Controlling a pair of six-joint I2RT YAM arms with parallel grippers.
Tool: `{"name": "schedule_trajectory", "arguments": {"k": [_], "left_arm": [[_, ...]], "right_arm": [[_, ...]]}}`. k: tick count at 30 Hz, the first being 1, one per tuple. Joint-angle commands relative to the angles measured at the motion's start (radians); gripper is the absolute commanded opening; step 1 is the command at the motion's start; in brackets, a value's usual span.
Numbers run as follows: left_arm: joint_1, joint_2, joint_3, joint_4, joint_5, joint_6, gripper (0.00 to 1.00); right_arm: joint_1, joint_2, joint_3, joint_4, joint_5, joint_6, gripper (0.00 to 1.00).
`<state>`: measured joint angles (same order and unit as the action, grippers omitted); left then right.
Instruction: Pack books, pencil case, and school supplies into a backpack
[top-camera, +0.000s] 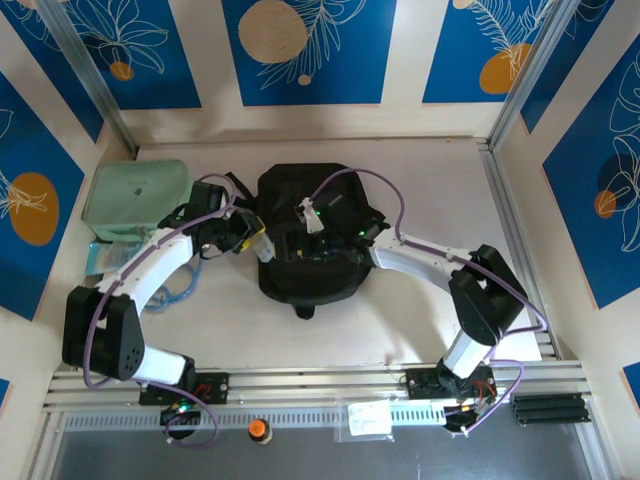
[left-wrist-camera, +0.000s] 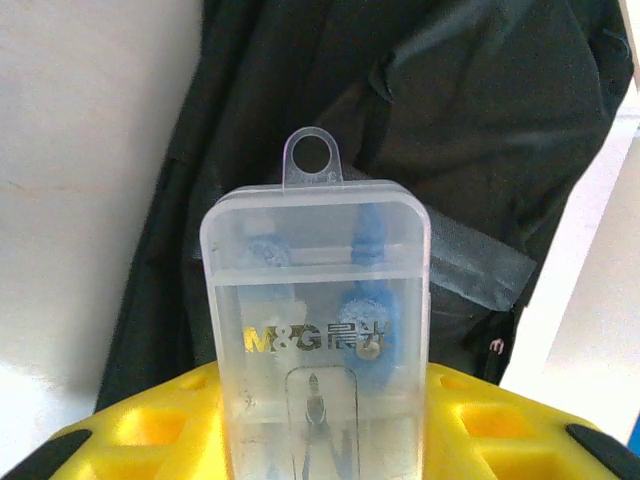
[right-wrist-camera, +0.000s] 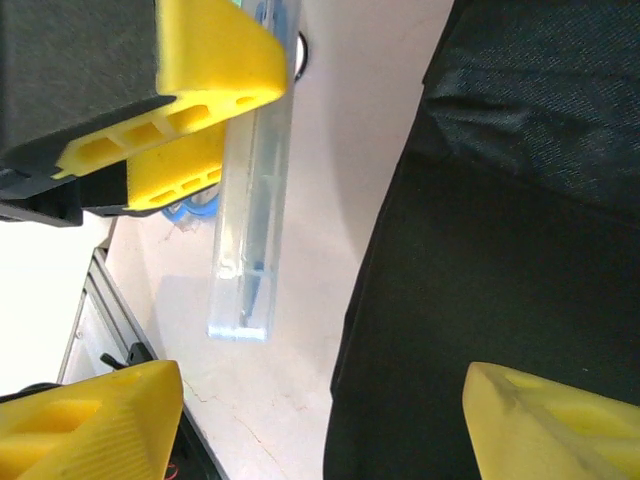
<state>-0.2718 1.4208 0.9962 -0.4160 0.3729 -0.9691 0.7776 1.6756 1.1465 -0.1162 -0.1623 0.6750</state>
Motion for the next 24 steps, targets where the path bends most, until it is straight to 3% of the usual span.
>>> {"name": "schedule_trajectory", "arguments": {"k": [1, 5, 19, 24], "left_arm": [[-0.014, 0.022, 0.028, 0.059, 0.072, -0.024, 0.39], [-0.015, 0.029, 0.027, 0.083, 0.083, -0.030, 0.39], [-0.014, 0.025, -0.002, 0.175, 0.091, -0.082, 0.44], [-0.009, 0.010, -0.008, 0.183, 0.057, -0.075, 0.69]], "right_arm": [[0.015, 0.039, 0.059, 0.019, -0.009, 0.037, 0.73], [0.016, 0.074, 0.087, 0.021, -0.003, 0.071, 0.67], [0.001, 0.131, 0.127, 0.083, -0.079, 0.124, 0.27], [-0.018, 0.109, 0.096, 0.095, -0.073, 0.122, 0.13]]}}
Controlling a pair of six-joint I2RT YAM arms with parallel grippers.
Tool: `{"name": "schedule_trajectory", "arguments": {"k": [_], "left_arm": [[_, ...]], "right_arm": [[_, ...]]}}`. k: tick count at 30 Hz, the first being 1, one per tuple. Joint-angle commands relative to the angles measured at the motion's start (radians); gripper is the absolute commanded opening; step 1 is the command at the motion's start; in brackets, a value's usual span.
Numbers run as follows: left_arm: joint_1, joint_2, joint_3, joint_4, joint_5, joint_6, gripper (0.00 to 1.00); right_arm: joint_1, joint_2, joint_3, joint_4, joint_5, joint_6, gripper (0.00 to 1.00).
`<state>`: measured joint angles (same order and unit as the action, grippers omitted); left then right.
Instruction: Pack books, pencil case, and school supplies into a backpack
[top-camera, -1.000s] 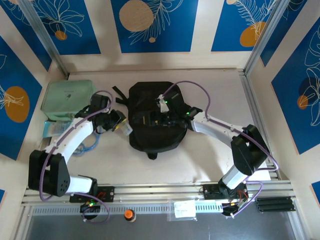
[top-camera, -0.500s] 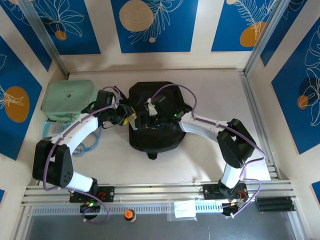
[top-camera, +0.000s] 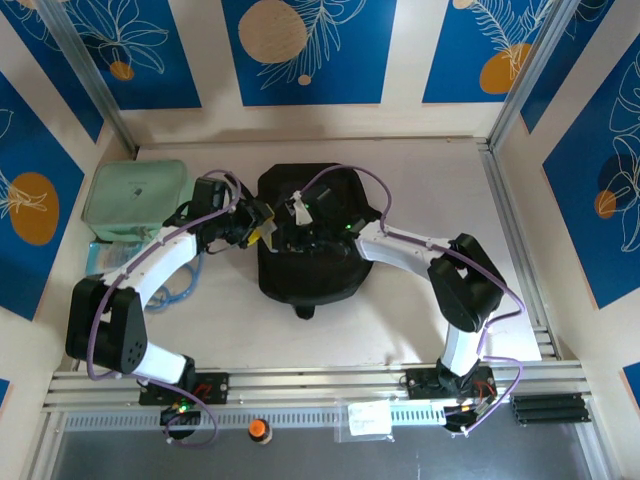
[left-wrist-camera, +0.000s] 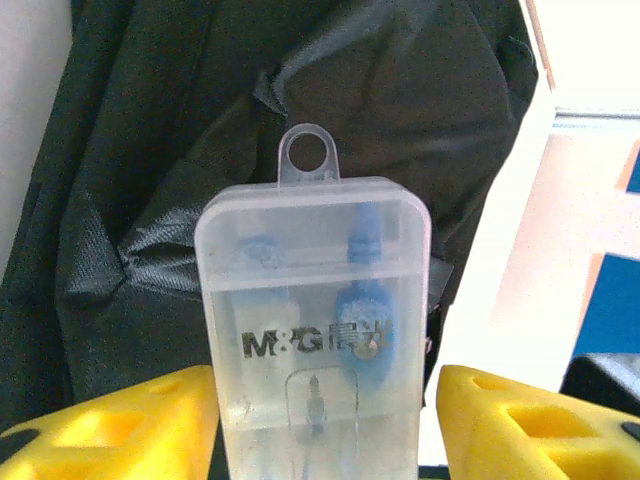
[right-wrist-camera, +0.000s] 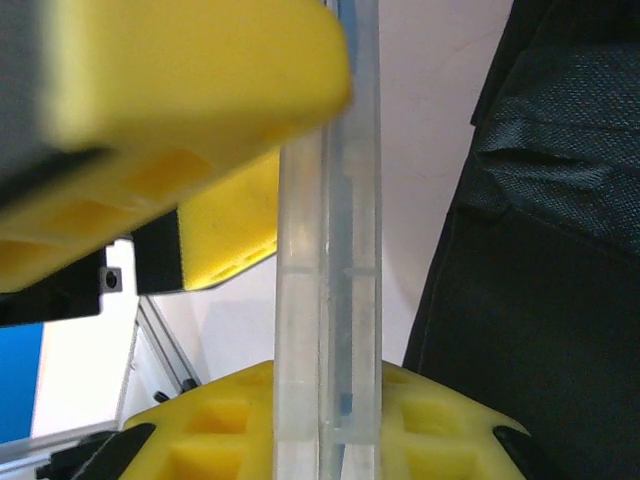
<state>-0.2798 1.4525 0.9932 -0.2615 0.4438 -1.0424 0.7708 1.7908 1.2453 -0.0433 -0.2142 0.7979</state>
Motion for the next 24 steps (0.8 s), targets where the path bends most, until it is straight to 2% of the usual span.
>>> {"name": "schedule_trajectory", "arguments": {"k": [1, 6, 11, 16, 20, 24], "left_arm": [[0.002, -0.026, -0.007, 0.024, -0.028, 0.010, 0.73], [0.009, -0.040, -0.003, 0.007, -0.100, 0.165, 0.84], [-0.011, 0.000, -0.049, 0.138, -0.008, 0.275, 0.85], [-0.076, 0.112, -0.008, 0.105, -0.009, 0.358, 0.85], [-0.153, 0.167, -0.008, 0.092, -0.056, 0.371, 0.84], [-0.224, 0.218, -0.041, 0.118, -0.089, 0.339, 0.83]], "right_arm": [[-0.015, -0.017, -0.012, 0.021, -0.017, -0.007, 0.13], [-0.065, -0.109, -0.100, -0.033, 0.029, -0.051, 0.12], [-0.157, -0.232, -0.224, -0.113, 0.095, -0.081, 0.12], [-0.257, -0.333, -0.312, -0.189, 0.153, -0.063, 0.11], [-0.313, -0.361, -0.361, -0.238, 0.187, 0.012, 0.10], [-0.343, -0.309, -0.379, -0.228, 0.167, 0.048, 0.10]]}}
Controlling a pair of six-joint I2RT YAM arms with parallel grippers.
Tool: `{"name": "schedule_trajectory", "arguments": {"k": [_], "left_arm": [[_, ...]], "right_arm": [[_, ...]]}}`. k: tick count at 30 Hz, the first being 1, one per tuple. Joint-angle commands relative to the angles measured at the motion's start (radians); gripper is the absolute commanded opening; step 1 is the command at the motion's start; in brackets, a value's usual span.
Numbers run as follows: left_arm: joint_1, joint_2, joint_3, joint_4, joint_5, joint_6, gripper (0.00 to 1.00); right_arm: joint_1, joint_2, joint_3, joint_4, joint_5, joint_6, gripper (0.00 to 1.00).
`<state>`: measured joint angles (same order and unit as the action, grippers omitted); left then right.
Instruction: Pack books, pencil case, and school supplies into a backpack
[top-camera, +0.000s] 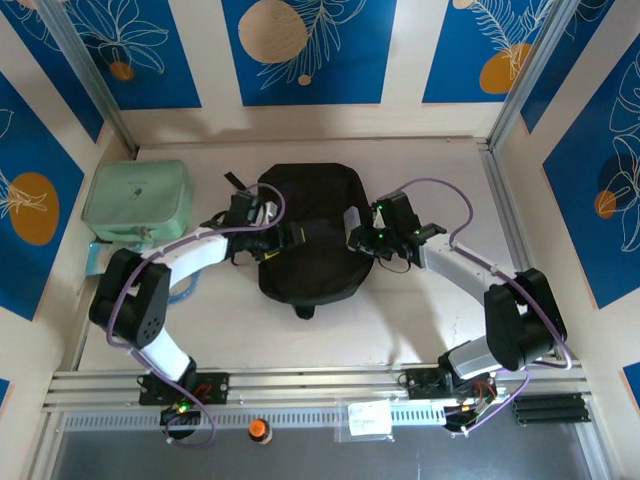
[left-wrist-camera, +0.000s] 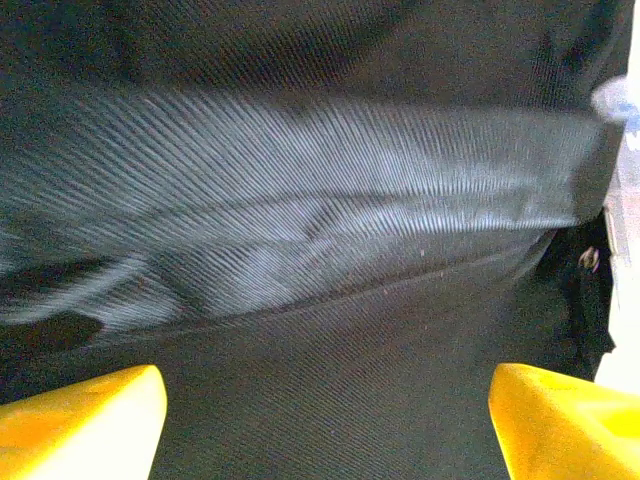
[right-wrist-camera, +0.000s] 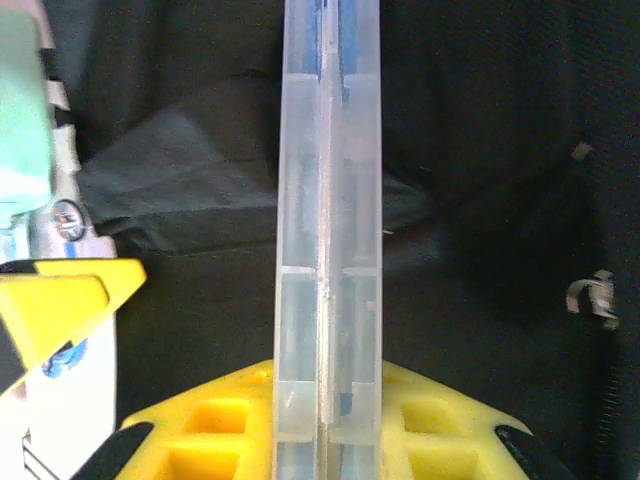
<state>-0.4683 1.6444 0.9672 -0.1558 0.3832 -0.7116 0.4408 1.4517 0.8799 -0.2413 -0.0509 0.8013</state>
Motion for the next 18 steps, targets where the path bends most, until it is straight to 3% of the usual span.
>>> {"name": "schedule_trajectory", "arguments": {"k": [1, 11, 18], "left_arm": [[-0.053, 0.037, -0.028, 0.031, -0.028, -0.006, 0.83], [-0.268, 0.169, -0.005, 0.123, -0.014, -0.095, 0.81], [-0.295, 0.117, 0.094, 0.020, -0.066, -0.007, 0.82]], "right_arm": [[-0.018, 0.044, -0.011, -0.029, 0.007, 0.045, 0.10], [-0.125, 0.254, 0.178, -0.010, -0.065, -0.104, 0.10], [-0.161, 0.201, 0.239, -0.045, -0.093, -0.172, 0.10]]}}
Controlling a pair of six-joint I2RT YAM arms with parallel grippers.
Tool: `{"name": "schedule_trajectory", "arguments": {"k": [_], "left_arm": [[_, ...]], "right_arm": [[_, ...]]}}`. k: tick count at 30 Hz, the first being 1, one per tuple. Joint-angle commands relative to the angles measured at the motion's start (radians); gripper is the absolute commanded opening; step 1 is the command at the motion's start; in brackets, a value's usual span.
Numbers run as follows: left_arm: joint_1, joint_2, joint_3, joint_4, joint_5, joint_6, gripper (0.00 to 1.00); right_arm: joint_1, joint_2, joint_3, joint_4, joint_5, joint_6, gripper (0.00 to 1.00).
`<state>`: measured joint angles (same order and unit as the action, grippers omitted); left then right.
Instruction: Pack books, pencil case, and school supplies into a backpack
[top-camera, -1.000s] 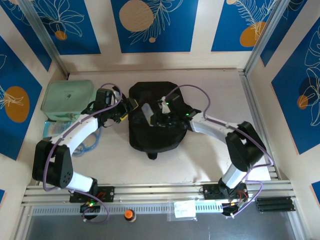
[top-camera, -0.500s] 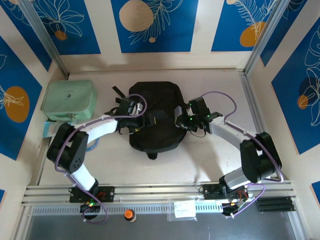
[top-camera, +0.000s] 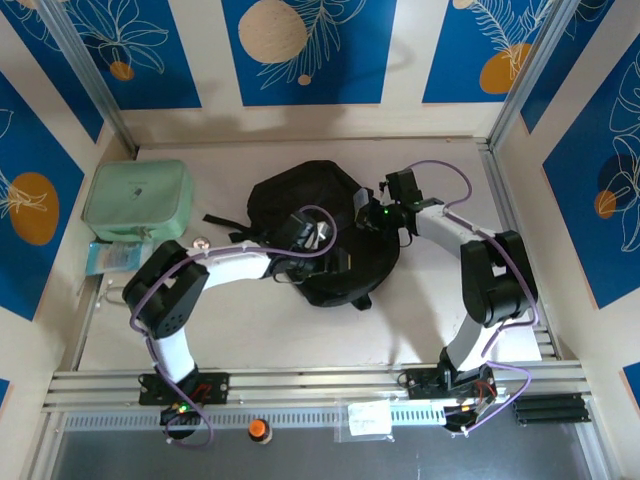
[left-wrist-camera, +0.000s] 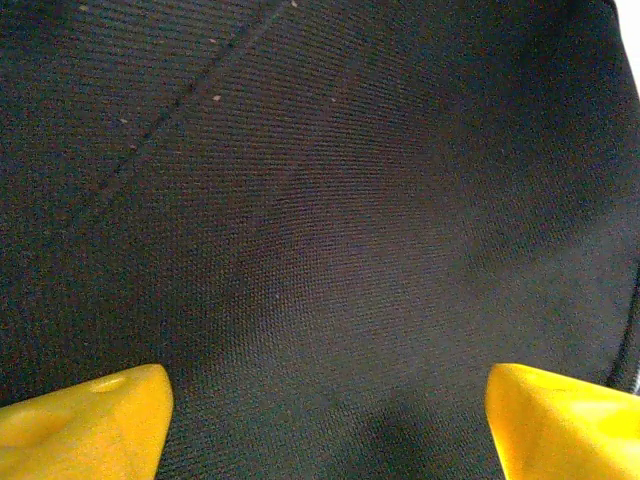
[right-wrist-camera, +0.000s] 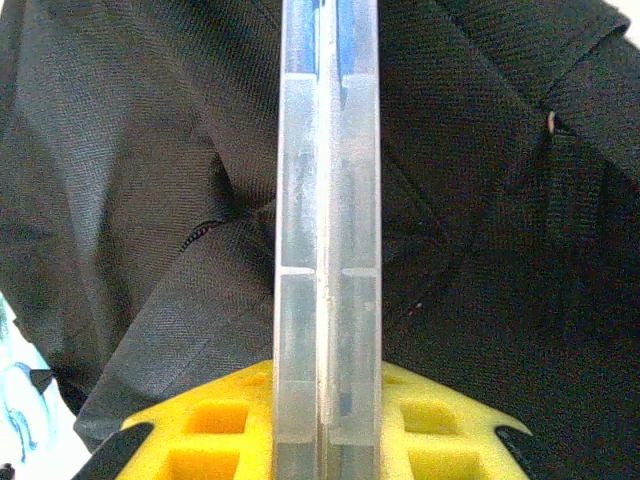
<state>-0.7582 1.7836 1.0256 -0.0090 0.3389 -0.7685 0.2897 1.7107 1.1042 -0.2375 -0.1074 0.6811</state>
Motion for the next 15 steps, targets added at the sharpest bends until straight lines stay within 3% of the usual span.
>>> {"name": "schedule_trajectory", "arguments": {"k": [1, 7, 15], "left_arm": [[-0.002, -0.041, 0.054, -0.166, -0.042, 0.080, 0.83], [0.054, -0.124, 0.154, -0.351, -0.170, 0.273, 0.86], [0.141, 0.013, 0.323, -0.446, -0.210, 0.447, 0.79]], "right_arm": [[-0.013, -0.080, 0.011, -0.053, -0.040, -0.058, 0.10], [-0.017, -0.191, -0.024, -0.082, -0.090, -0.061, 0.10], [0.000, -0.244, -0.071, -0.083, -0.124, -0.022, 0.10]]}}
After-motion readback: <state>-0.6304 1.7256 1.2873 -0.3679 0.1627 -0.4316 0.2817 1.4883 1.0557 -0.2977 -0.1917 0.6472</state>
